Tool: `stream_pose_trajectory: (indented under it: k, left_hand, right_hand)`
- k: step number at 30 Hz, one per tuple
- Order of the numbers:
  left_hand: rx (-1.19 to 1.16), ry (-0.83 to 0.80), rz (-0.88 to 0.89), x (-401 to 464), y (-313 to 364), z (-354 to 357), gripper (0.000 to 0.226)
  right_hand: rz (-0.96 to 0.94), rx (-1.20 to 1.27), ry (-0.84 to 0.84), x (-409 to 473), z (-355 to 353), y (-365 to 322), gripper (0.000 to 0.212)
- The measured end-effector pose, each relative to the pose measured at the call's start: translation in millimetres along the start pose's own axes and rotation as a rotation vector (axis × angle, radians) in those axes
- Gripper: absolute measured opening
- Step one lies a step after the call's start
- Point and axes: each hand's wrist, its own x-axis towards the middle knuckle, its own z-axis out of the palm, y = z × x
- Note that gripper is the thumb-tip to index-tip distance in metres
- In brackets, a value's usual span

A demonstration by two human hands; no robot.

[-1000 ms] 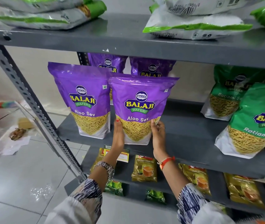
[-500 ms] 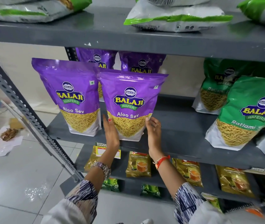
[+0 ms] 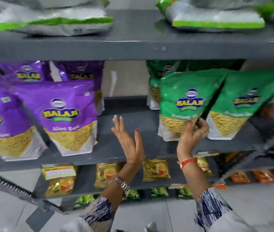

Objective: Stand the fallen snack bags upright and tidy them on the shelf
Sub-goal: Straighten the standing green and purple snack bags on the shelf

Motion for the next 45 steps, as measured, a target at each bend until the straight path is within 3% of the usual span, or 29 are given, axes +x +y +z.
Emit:
stream_pose_trajectory:
  k: [3,5,10,15,18,21,25,32,35,39,45]
  left_hand:
    - [-0.346,-0.241,-0.274,12,25,55,0.043]
    - [-0.45,-0.327,-0.456,26,28,86,0.039]
    - [-0.483,-0.447,-0.627,35,20,112,0.043]
    - [-0.47,-0.407,-0.612,23,24,106,0.063]
    - [-0.476,-0.416,-0.599,21,27,101,0.056]
    - [-0.451,-0.424,-0.588,23,30,101,0.037]
    - [-0.388,-0.416,-0.593,23,32,101,0.034]
    - [-0.353,-0.386,-0.588,17,35,98,0.042]
    - [-0.344,-0.388,-0.564,12,35,96,0.04]
    - [-0.334,-0.355,-0.574,10,38,94,0.034]
    - [-0.314,-0.335,-0.582,7,38,95,0.044]
  right_hand:
    - [0.118,-0.041,-0.121,41,-11,-11,0.027]
    - [0.2,-0.137,-0.265,59,-17,-12,0.041]
    - [0.435,-0.188,-0.585,73,-25,-15,0.075]
    - [0.392,-0.235,-0.622,76,-36,-9,0.065]
    - [0.383,-0.206,-0.646,73,-40,-9,0.033]
    - [0.354,-0.161,-0.659,74,-41,-8,0.019]
    - [0.363,-0.142,-0.704,73,-44,-10,0.035]
    - [0.352,-0.141,-0.696,70,-49,-12,0.037]
    - [0.369,-0.156,-0.695,66,-51,-10,0.06]
    - [0.328,-0.148,-0.706,67,-56,-7,0.041]
    - [0.296,-0.114,-0.72,69,-60,-1,0.022]
